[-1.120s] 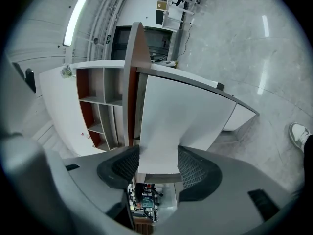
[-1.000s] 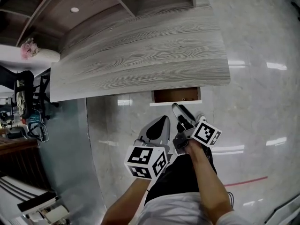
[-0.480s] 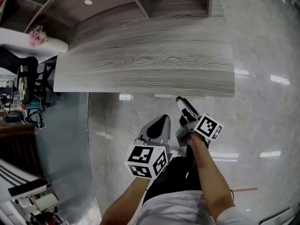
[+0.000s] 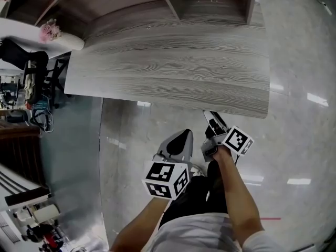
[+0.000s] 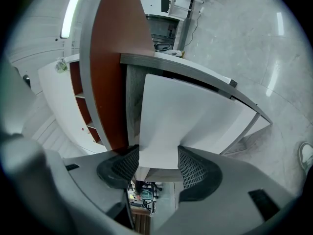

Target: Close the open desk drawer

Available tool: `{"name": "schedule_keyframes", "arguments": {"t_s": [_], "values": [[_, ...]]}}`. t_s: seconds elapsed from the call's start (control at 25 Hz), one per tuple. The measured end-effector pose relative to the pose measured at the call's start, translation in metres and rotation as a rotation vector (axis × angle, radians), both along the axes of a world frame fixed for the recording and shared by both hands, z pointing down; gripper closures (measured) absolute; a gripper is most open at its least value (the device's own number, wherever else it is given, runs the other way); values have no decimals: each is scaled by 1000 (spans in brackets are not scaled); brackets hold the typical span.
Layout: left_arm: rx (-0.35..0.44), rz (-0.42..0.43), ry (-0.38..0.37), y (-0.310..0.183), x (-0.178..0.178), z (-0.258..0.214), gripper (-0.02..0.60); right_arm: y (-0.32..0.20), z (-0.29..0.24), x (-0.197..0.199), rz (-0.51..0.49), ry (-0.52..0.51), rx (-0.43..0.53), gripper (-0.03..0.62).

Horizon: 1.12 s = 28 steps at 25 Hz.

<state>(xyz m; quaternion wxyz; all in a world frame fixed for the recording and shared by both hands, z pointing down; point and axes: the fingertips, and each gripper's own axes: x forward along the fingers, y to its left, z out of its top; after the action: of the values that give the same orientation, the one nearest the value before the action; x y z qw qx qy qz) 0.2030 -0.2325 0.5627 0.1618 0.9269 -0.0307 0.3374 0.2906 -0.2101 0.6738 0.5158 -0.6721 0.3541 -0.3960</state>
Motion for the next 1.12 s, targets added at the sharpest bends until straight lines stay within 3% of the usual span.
{"name": "schedule_keyframes", "arguments": {"t_s": [0.52, 0.64, 0.96, 1.12], "values": [[11, -35, 10, -3, -6, -8, 578, -3, 5, 10, -29, 1, -34, 352], [15, -38, 21, -5, -9, -15, 578, -3, 0, 7, -44, 44, -43, 352], [13, -33, 77, -8, -30, -37, 578, 12, -40, -40, -125, 115, -103, 352], [26, -24, 106, -7, -46, -53, 578, 20, -81, -66, -164, 234, -153, 411]]}}
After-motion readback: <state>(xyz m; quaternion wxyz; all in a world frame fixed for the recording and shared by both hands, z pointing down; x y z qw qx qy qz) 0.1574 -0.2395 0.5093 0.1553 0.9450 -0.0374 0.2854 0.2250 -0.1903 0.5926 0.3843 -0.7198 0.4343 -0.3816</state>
